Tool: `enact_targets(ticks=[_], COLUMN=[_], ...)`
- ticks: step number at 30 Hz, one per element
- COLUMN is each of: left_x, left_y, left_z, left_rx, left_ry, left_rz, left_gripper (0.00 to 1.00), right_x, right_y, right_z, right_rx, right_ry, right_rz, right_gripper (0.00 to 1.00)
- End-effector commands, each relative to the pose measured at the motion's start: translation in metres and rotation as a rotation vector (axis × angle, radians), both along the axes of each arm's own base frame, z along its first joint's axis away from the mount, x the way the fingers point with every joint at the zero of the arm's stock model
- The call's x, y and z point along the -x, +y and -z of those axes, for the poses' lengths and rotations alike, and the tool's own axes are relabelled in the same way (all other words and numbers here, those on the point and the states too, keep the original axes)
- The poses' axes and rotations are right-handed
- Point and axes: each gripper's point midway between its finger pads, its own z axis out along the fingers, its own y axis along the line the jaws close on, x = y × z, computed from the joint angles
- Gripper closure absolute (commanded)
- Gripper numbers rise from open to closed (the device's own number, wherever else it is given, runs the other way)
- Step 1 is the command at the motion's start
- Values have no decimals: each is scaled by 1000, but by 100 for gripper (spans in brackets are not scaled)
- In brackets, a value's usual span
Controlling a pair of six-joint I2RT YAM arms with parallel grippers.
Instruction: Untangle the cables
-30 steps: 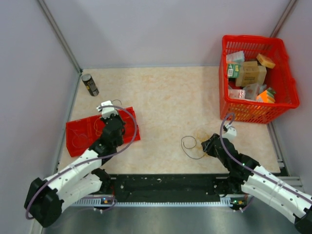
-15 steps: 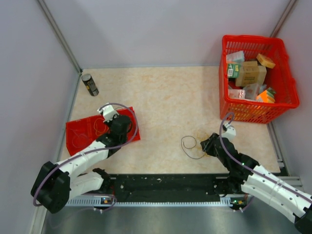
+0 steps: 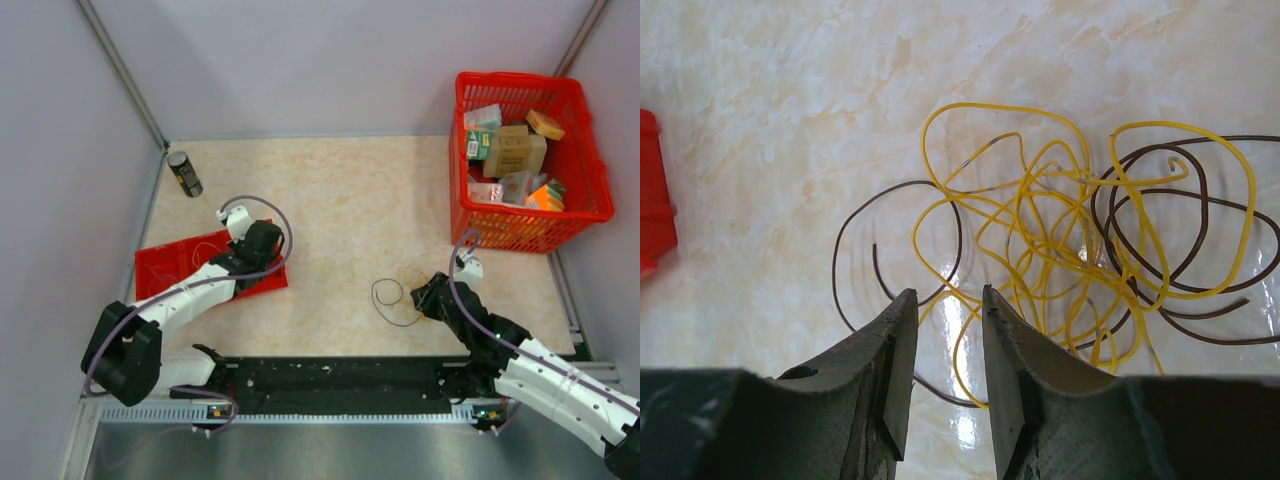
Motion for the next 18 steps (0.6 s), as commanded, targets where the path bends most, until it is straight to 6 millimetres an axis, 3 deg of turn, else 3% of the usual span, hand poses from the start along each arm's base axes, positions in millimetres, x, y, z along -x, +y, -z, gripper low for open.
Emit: enact_targets(ticks=[1,3,4,8,10,11,18], left_x=[-12,-13,-14,-10,-6,-3,33], left_y=[-9,-7,-3,-5,-17,-26,-55], left_z=[-4,1,0,-16,-33,-42,-120], left_rx=[30,46,54,83,130,160,251], left_ry=[32,53,58,27,2,-7,-141], left_rz=[76,89,84,114,197,249,546], left_gripper=[100,98,89,39,10,2,2], right_x=[-6,-6,-6,-6,-6,-6,-7], right_y=[3,3,3,3,3,3,4], right_z=[-11,-12,-12,-12,-11,-12,-11], right_rx=[-22,-22,-25,-25,-24,-24,-20], right_ry=[-35,-38,-38,-39,-37,-38,-35], right_rz=[0,1,-2,0,-2,0,-2], right_gripper=[68,68,68,68,68,68,68])
